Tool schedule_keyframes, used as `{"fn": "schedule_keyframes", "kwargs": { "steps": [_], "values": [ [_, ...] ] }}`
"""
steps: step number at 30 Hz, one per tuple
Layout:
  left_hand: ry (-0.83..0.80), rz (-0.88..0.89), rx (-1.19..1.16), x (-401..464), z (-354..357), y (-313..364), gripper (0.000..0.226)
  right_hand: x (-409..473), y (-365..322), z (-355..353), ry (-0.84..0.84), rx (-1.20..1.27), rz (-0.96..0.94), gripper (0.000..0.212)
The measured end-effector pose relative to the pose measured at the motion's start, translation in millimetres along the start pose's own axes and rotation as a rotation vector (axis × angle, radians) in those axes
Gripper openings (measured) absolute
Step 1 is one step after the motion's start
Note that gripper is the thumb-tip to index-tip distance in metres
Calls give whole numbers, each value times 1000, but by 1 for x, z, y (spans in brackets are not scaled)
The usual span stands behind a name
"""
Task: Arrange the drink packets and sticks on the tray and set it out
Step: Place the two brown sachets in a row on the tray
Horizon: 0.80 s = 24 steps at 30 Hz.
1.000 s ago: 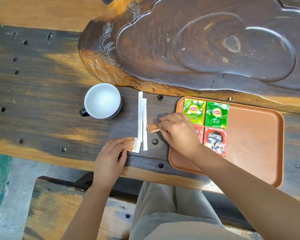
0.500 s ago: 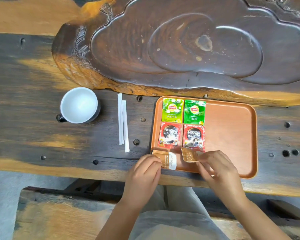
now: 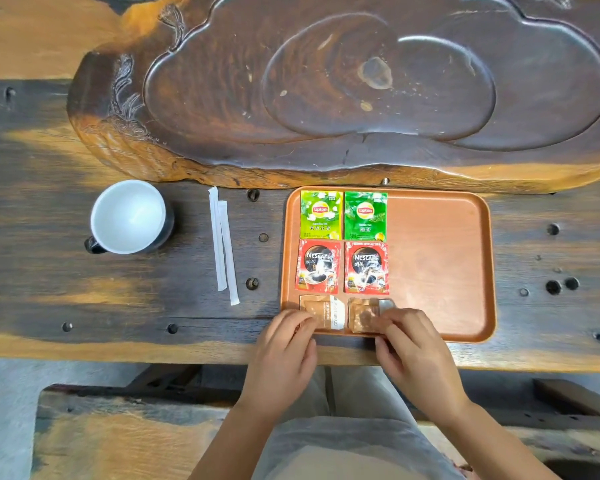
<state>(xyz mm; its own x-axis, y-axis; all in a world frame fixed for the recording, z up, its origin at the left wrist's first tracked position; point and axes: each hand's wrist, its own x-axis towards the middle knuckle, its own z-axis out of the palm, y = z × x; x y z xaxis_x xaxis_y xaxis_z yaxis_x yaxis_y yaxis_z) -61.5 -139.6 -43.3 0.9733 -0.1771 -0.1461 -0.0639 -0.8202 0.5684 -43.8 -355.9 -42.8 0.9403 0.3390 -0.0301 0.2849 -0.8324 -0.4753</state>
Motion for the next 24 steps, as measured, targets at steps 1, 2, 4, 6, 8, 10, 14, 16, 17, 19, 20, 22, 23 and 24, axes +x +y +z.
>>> {"fn": "schedule_keyframes", "kwargs": {
  "steps": [1, 2, 4, 6, 8, 10, 14, 16, 17, 19, 20, 22, 23, 24],
  "values": [
    [-14, 1, 11, -2, -1, 2, 30, -1, -2, -1, -13, -27, 1, 25],
    [-41, 7, 40, -3, -1, 3, 33, -2, -4, 0, -34, -55, 1, 30],
    [-110, 25, 128, -5, 0, 8, 38, -5, -6, 3, -82, -88, 10, 36],
    [-165, 23, 191, -4, 2, 10, 42, -6, -8, 6, -122, -107, 30, 39],
    [-182, 12, 216, -2, 4, 9, 42, -5, -10, 6, -146, -117, 47, 40],
    [-179, 10, 223, 0, 4, 8, 41, -3, -11, 5, -160, -126, 58, 40],
    [-170, 14, 194, 2, 2, 7, 39, -2, -11, 3, -168, -126, 52, 40],
    [-168, 6, 185, 2, 2, 6, 39, -2, -11, 3, -165, -126, 46, 40],
    [-167, 2, 185, 2, 2, 6, 39, -2, -12, 3, -164, -127, 47, 39],
    [-165, -6, 192, 2, 3, 7, 40, -2, -12, 3, -158, -127, 49, 38],
    [-161, -9, 195, 2, 3, 7, 40, -3, -12, 3, -155, -125, 50, 38],
    [-158, -17, 194, 2, 3, 7, 39, -2, -12, 2, -143, -124, 47, 36],
    [-157, -18, 182, 1, 3, 6, 39, -2, -12, 2, -132, -123, 43, 36],
    [-150, -15, 154, 0, 3, 5, 38, -1, -13, 1, -117, -119, 35, 35]
  ]
}}
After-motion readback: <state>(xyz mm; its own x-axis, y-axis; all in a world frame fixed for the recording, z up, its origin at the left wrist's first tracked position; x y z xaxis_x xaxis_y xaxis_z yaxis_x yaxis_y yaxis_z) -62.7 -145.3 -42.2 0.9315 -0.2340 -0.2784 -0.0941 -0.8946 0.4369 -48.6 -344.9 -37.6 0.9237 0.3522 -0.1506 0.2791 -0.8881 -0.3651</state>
